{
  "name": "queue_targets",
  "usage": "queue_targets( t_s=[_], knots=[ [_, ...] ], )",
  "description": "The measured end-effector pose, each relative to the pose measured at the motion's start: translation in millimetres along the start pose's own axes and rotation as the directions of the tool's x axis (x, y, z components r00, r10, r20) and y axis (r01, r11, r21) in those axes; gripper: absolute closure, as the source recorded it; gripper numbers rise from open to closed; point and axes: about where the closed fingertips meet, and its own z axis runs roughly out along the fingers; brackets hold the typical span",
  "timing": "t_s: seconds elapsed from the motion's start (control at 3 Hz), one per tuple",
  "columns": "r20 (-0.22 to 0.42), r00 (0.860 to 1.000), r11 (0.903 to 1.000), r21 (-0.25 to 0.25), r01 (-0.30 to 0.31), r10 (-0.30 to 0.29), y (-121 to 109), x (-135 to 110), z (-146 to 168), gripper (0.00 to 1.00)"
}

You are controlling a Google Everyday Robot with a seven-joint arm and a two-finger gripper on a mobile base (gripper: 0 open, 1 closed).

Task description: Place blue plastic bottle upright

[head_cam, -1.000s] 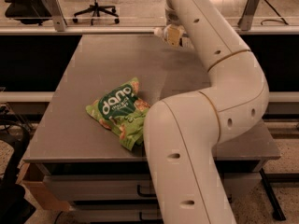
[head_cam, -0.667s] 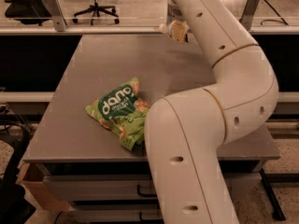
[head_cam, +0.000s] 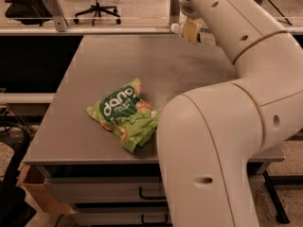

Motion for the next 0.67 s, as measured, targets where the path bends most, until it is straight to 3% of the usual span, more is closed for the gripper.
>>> queue_targets(
  t_s=[0.33,0.67],
  knots=[
    [-0.012,0.998,0.998,-0.014,-0.062,0.061,13.6,25.0,-11.6,1.0],
    [0.067,0.986,0.9886,-0.014,-0.15,0.15,25.7,48.0,-24.2,1.0]
  ],
)
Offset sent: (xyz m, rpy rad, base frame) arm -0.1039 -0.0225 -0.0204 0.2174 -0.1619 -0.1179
